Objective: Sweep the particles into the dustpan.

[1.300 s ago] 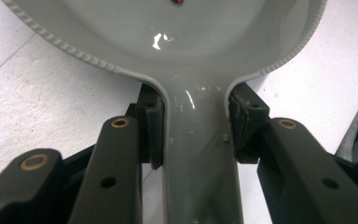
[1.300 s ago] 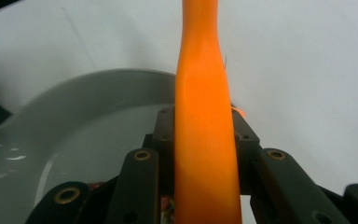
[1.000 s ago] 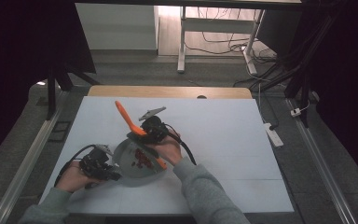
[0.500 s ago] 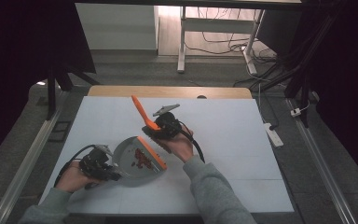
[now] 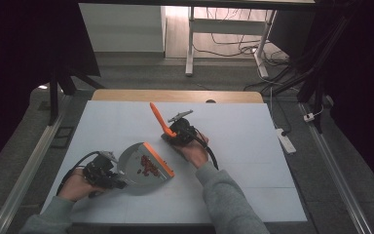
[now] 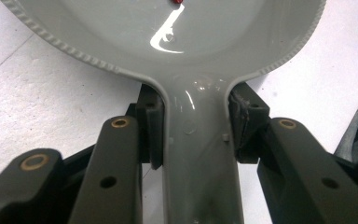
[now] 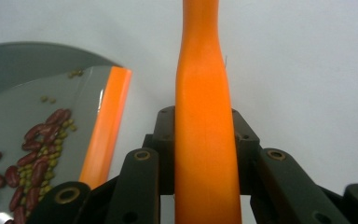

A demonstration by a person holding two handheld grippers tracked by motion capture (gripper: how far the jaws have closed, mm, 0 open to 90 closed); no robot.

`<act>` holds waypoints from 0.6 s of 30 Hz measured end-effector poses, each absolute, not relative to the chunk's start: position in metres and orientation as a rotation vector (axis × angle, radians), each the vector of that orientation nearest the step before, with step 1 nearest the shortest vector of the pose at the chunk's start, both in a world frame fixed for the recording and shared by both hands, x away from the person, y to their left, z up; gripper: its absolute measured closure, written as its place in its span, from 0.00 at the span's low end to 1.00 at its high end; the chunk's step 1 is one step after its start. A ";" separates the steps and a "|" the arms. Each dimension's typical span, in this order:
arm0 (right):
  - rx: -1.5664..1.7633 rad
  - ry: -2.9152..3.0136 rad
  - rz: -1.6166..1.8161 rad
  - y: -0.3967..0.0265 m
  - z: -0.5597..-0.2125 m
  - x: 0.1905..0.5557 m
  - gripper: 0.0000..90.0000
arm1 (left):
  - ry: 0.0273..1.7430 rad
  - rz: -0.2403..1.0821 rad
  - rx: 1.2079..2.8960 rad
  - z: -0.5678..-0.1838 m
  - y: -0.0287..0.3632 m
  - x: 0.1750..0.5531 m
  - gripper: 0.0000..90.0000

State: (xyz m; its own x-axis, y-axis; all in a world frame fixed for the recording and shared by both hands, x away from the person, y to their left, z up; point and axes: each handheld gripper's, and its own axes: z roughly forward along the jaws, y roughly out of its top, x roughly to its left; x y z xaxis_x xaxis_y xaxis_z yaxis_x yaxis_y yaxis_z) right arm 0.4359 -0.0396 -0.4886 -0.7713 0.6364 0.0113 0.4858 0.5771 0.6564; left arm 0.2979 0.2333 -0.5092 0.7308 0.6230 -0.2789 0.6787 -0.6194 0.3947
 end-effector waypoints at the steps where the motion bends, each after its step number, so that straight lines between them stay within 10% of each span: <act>1: 0.937 2.590 0.973 -0.038 -0.489 0.434 0.79 | 0.989 -0.155 2.455 -0.509 0.233 0.298 0.69; 18: 0.889 2.657 0.985 -0.017 -0.494 0.405 0.78 | 0.991 -0.158 2.455 -0.509 0.233 0.298 0.69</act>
